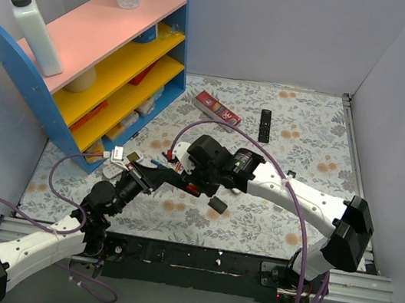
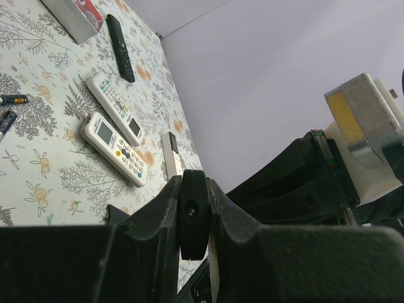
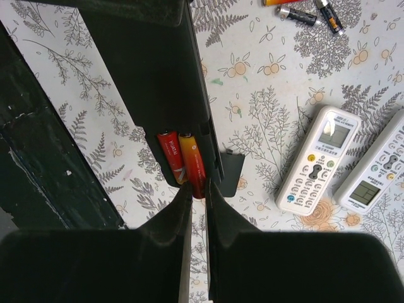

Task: Load the batteries into the remote control
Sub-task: Load the battery into the remote control.

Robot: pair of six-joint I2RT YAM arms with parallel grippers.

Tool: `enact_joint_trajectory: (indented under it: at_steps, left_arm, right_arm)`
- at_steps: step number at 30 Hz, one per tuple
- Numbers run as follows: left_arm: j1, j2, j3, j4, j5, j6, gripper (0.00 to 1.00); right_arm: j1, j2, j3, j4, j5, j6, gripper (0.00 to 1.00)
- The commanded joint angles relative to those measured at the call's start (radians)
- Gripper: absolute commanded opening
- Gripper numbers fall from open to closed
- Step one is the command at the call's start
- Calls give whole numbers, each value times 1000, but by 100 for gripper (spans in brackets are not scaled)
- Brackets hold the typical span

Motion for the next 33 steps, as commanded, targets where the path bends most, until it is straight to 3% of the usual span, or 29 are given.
enact_joint_trajectory:
  at_steps: [1, 7, 18, 33]
  left_arm:
    - [-14, -59, -81, 75, 23, -123, 0]
    - [-15, -79, -91, 46, -2, -157, 0]
    - [-14, -81, -118, 17, -43, -232, 0]
    - [-14, -85, -135, -5, -60, -254, 0]
  right_arm:
    - [-3, -10, 45, 43, 40, -20, 16]
    - [-2, 6, 73, 10, 38, -45, 24]
    - [-4, 23, 113, -8, 55, -72, 28]
    - [-3, 0, 142, -11, 28, -74, 50]
